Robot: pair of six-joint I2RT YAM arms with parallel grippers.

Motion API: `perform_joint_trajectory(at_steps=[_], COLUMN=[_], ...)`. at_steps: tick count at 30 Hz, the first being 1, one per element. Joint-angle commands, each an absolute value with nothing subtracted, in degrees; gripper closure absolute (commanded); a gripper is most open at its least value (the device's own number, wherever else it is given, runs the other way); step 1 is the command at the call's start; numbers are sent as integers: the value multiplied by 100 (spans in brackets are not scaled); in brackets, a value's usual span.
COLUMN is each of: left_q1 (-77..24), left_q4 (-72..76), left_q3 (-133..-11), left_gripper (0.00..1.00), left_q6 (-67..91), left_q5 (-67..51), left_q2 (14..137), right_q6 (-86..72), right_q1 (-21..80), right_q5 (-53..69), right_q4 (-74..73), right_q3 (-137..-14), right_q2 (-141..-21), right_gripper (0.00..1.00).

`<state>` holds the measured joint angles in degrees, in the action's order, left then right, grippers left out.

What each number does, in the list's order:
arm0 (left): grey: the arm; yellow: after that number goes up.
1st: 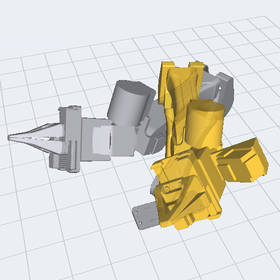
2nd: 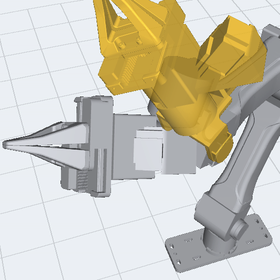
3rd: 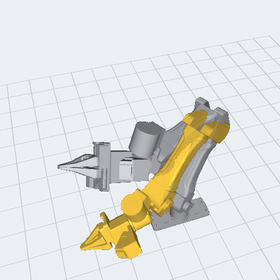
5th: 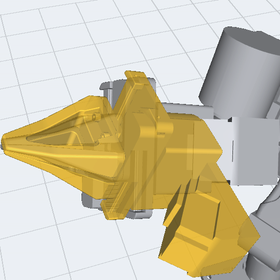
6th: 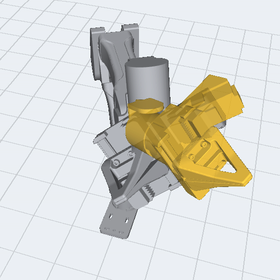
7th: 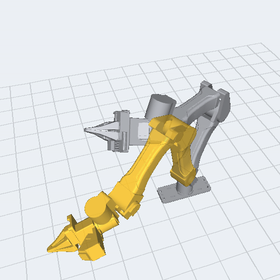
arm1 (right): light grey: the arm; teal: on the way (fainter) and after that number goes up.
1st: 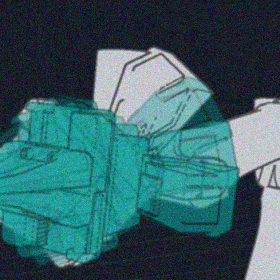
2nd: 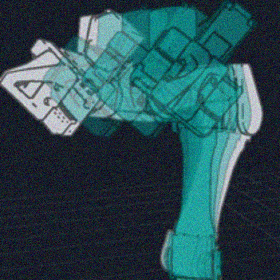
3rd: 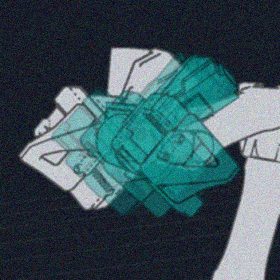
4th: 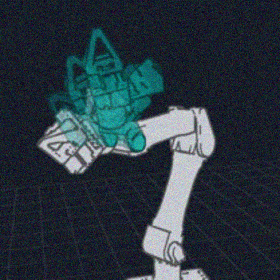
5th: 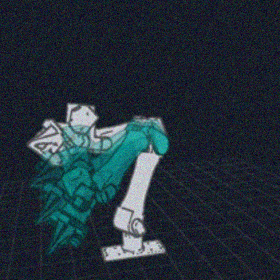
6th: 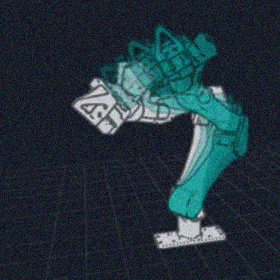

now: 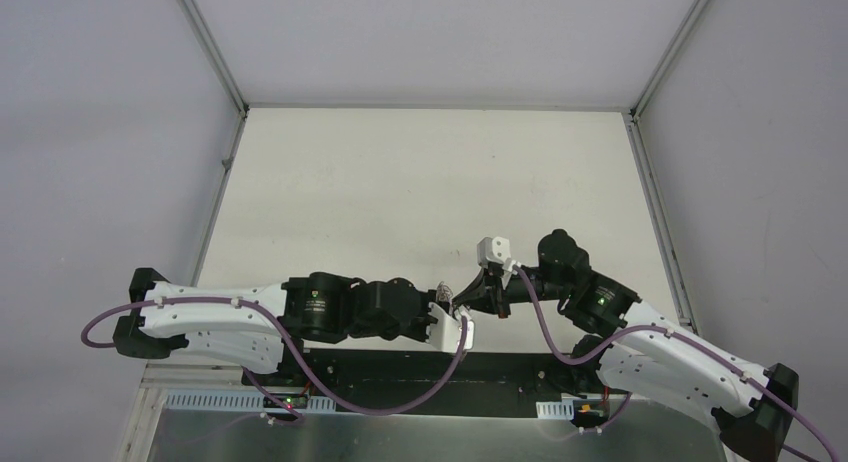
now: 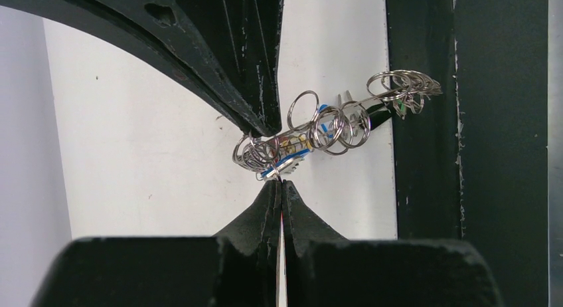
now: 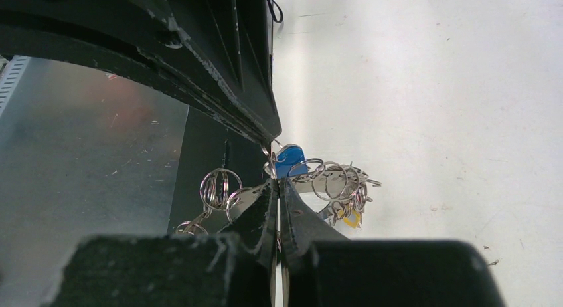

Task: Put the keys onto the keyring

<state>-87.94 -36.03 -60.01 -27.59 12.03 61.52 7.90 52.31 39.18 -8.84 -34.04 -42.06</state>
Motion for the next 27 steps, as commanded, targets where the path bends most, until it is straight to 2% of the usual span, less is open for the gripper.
perform_joint_trajectory(at_steps=[1,7,10,11,12,13,14,27], left_q1=[-8893,-8929,-8930,-8930,-8930,-8930,-8930,-8837], left_q4=[-3633,-3656,-3656,-3656,-3641,-3647,-3640,-2972], left_q3=[-5954,-5951,-5998,-6015,-6019,-6025,-6021,-5964], left_gripper=[100,100,81,61,48,18,3,1], left_q6=[-2637,-2609,-2437,-2376,-2307,-2253,-2205,-1592], left_q5=[1351,1448,1613,1706,1759,1806,1842,2112], left_q2=[6142,6137,6135,6123,6108,6073,6047,5634], right_q6=[734,727,728,727,725,722,721,721], right_q1=[5203,5203,5208,5206,5203,5204,5203,5203], right_q5=[3789,3744,3747,3744,3744,3745,3751,3667], right_q4=[-343,-343,-335,-334,-326,-325,-318,-309], right_q3=[-3472,-3471,-3471,-3469,-3464,-3456,-3460,-3340], right_q2=[-4061,-4032,-4032,-4034,-4034,-4032,-4027,-3964], right_gripper=[100,100,100,100,100,100,100,100])
